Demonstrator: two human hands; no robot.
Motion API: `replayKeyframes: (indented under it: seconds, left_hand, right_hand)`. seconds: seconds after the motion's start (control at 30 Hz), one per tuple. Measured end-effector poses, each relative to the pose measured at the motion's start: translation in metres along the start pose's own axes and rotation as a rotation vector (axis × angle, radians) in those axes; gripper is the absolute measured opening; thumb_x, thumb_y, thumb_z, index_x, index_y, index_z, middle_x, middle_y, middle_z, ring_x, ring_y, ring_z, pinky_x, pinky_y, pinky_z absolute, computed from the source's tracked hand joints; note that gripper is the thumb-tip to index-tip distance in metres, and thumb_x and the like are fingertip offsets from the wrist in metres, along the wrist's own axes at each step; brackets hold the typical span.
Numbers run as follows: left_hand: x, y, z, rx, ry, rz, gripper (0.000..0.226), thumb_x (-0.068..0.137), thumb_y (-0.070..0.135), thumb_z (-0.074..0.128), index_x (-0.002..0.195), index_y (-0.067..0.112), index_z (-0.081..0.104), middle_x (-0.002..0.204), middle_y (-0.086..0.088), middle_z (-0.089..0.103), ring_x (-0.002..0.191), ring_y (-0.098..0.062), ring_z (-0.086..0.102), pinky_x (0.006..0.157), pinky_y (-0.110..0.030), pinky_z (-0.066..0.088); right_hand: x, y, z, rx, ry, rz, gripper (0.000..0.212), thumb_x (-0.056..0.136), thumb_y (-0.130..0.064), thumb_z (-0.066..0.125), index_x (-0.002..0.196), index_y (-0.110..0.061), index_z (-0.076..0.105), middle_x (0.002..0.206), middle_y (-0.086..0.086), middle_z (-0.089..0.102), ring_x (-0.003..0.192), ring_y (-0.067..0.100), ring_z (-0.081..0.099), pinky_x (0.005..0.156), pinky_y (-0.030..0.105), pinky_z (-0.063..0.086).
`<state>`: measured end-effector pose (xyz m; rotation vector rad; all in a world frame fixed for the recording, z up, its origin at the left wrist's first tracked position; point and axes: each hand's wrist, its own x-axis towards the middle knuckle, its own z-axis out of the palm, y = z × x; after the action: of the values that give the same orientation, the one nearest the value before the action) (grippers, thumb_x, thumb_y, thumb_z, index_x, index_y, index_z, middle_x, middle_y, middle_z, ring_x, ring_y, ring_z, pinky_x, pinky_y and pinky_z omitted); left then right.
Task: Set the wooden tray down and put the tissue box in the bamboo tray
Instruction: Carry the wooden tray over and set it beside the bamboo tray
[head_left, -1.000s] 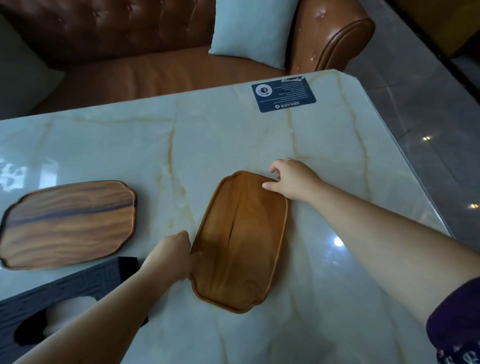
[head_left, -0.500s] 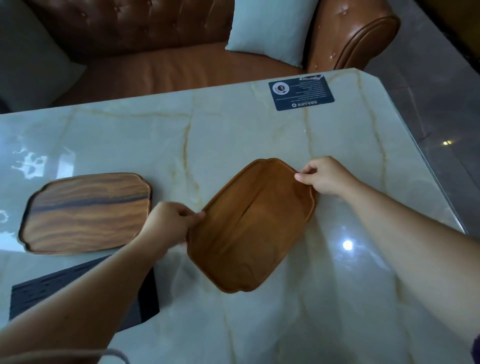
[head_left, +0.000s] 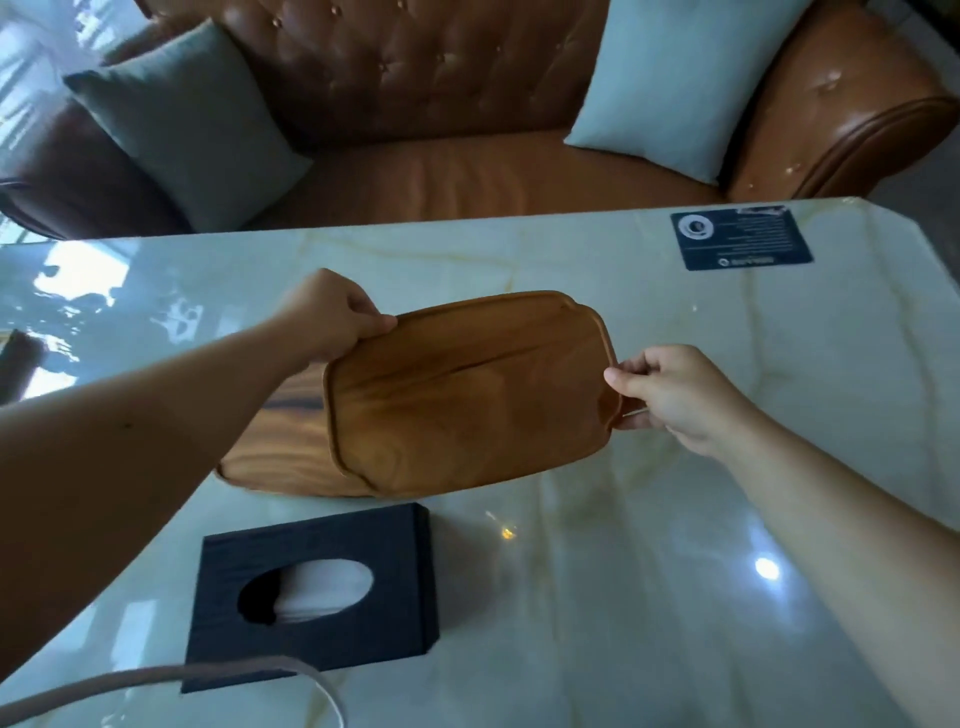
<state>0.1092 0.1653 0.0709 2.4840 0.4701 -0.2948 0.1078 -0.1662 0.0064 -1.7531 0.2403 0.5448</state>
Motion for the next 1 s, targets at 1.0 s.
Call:
replayKeyframes:
  seconds: [1.0]
  left_hand:
    - [0.081,-0.177,-0.032,0.1,-0.075,0.037,0.022,0.078,0.035,0.075,0.082,0.013,0.076,0.092,-0.006,0.065,0.082,-0.026,0.059,0.072,-0.035,0.048]
  right_hand:
    - [0.009,0.012,0.194,-0.424,-0.036,0.113,0.02,0.087,-0.014,0.069,0.075,-0.002,0.058,0.069,0.016,0.068,0.06,0.025,0.072,0.061,0.044,0.063]
